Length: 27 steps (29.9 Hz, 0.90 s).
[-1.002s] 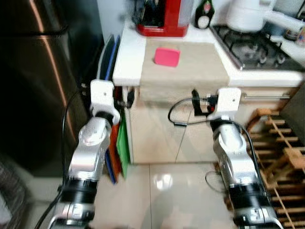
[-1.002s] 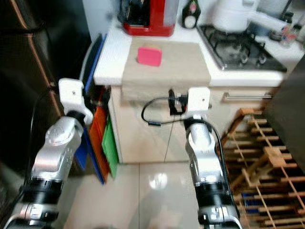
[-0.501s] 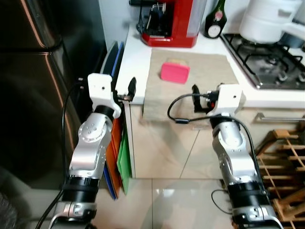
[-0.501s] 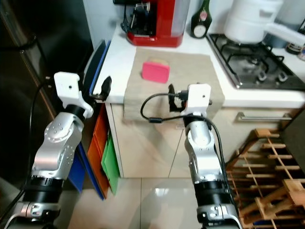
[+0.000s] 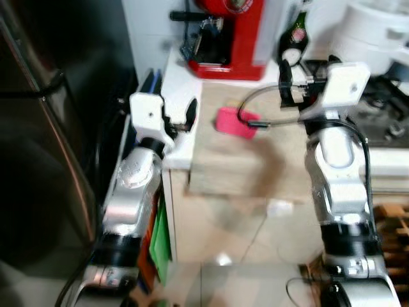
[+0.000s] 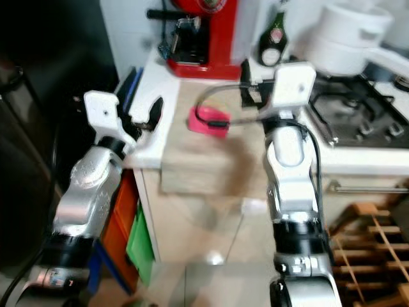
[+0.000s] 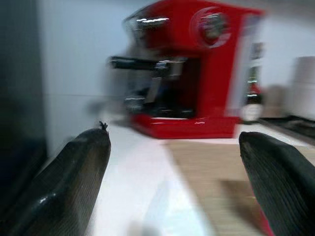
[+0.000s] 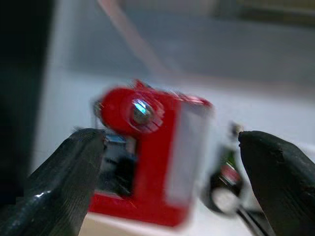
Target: Restocking fridge
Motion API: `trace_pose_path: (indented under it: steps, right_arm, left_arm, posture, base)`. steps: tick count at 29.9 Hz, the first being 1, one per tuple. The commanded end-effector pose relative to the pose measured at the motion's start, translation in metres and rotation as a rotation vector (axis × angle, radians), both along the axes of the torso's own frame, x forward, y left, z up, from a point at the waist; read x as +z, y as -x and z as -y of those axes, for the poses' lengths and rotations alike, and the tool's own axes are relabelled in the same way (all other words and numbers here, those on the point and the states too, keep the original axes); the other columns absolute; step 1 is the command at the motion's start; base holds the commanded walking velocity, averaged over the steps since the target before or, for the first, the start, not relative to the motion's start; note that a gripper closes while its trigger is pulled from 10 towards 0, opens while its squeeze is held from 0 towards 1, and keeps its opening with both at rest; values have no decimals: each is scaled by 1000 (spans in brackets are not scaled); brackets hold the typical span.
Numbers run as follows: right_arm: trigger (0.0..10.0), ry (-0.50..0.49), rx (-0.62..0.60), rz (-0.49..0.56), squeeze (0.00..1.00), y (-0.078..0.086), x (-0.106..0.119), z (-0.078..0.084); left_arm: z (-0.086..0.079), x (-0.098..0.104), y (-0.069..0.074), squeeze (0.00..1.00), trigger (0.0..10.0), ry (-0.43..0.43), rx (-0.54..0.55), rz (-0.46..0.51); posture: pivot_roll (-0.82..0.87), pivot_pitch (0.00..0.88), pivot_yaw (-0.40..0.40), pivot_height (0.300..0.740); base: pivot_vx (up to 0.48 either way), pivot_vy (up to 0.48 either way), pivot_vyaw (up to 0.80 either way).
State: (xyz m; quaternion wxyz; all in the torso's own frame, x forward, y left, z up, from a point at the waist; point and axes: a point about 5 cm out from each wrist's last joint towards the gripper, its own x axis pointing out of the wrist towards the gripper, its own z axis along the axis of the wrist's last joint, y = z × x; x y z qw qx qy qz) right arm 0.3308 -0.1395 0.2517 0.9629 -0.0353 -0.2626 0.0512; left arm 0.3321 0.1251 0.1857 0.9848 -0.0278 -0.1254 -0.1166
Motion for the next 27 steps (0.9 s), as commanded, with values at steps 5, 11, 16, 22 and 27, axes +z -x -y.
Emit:
trace_pose_path:
  steps: [5,11,16,22,27]
  right_arm:
    - [10000,68,-31,-28,0,-15,-2,14]
    - [10000,103,-27,-100,0,-26,-10,14]
    - [10000,270,-201,-133,0,-47,-7,35]
    - [10000,457,-353,-118,0,-59,0,52]
    - [10000,509,-322,-180,0,-71,-9,46]
  left_arm:
    - [9,5,-1,0,10000,12,-35,17]
    - [6,4,0,0,10000,8,-20,14]
    - [0,3,0,0,10000,13,19,17]
    - [1,1,3,0,10000,15,20,10]
    - [1,-4,11,0,10000,19,31,-9]
  posture:
    - [-7,0,-11,740]
    - [3,0,-21,740]
    - [5,0,-30,740]
    - [9,0,-45,740]
    - [27,0,-67,740]
  base:
    - [0,0,0]
    - [0,0,0]
    - [0,0,0]
    - [0,0,0]
    - [0,0,0]
